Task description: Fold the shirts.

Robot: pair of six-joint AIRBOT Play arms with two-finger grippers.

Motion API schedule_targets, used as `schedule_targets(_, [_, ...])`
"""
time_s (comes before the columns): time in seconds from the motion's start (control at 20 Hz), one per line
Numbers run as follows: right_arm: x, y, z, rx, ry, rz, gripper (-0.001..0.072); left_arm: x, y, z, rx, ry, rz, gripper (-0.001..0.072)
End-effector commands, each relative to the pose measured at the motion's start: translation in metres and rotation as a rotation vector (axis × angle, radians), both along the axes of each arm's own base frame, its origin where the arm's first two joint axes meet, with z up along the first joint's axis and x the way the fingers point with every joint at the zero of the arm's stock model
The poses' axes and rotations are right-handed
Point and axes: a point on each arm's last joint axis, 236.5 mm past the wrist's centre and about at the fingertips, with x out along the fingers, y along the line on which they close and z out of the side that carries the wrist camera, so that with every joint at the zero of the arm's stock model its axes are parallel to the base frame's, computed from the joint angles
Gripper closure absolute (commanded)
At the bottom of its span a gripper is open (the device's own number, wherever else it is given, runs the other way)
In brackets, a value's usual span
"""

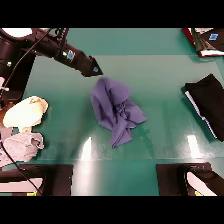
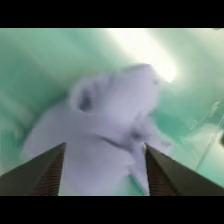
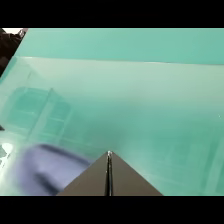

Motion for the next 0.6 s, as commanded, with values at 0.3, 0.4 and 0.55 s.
schedule_targets(0.3, [-0.004, -0.001, -0.006, -0.012, 0.024, 0.006, 0.0689, -0.021, 0.050, -0.103, 0.035, 0.399, 0.188, 0.0164])
schedule_targets(0.4, [-0.004, -0.001, -0.006, -0.012, 0.024, 0.005, 0.0690, -0.033, 0.041, -0.145, 0.049, 0.458, 0.214, 0.0164])
schedule_targets(0.55, [-0.004, -0.001, -0.006, -0.012, 0.024, 0.005, 0.0690, -0.048, 0.031, -0.188, 0.050, 0.528, 0.270, 0.0164])
